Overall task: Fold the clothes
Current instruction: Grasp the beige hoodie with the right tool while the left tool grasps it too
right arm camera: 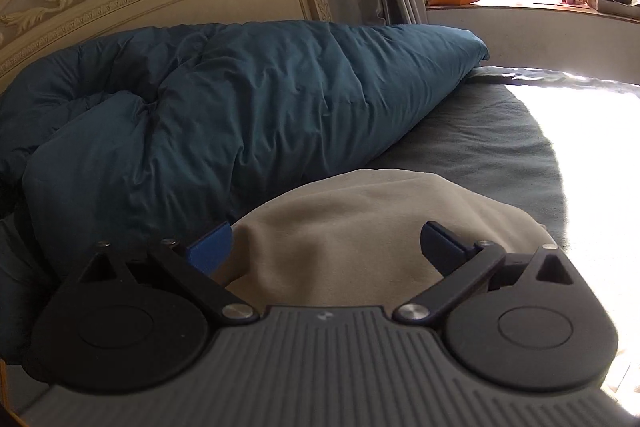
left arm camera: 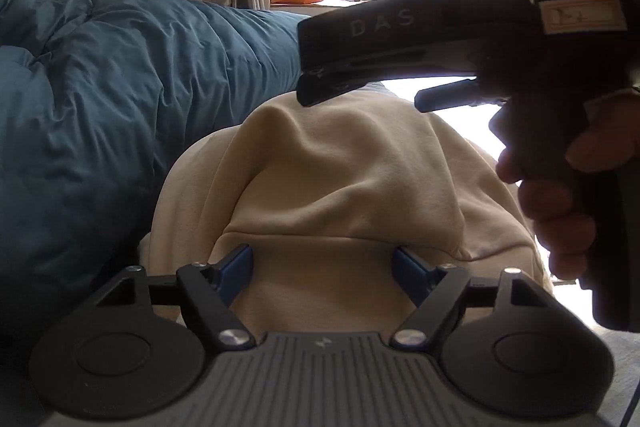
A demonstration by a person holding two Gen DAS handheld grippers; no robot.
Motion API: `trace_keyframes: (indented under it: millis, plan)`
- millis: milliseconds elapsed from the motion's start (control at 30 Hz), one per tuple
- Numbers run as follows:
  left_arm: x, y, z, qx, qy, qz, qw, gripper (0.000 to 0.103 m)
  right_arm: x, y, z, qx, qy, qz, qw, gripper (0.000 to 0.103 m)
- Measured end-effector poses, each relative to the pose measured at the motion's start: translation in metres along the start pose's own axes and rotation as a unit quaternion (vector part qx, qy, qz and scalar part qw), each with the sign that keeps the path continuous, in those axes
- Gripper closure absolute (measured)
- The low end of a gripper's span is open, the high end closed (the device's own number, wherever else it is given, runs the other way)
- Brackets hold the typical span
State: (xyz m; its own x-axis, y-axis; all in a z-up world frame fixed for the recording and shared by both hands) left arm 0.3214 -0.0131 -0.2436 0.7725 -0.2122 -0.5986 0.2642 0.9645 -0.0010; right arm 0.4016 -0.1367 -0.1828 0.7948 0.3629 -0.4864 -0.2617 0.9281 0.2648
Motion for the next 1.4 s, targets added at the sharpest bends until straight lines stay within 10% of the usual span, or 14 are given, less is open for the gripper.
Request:
trace_keyframes:
  millis: [133,367,433,900,1400]
  plan:
    - [-0.007,-0.008,-0.003,0.027,-0.019,-0.019,0.9993,0.057,0.041,0.018,-0.018,-0.072,0.085,-0.054,0.992,0.022]
    - [-0.028,-0.024,0.001,0.05,-0.043,-0.064,0.9957,0.094,0.009,0.03,-0.032,-0.154,0.081,-0.083,0.981,0.088]
    - [-0.037,-0.031,0.002,0.054,-0.046,-0.091,0.9933,0.095,-0.009,0.028,-0.031,-0.149,0.064,-0.085,0.983,0.093]
    - [-0.167,-0.12,-0.051,0.089,-0.031,-0.323,0.9418,0.095,-0.209,-0.04,-0.066,0.061,-0.016,0.018,0.998,0.095]
    - [-0.261,-0.246,-0.167,0.103,0.105,-0.499,0.8538,0.098,-0.444,-0.067,-0.247,0.288,0.008,0.015,0.958,0.095]
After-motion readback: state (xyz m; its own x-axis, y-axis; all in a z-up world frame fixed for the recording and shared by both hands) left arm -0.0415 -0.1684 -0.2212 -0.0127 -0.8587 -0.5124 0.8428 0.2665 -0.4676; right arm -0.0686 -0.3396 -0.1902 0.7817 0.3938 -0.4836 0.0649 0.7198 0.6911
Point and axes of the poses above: each gripper's, at about its wrist camera, not at the fingertips, and x roughly the way its jaws point, y to its left, z to its top, the point moved 2 cm from there along x, roughly the way its jaws point, and after that the axes turned 3 degrees about -y, right-handed, at the moved point
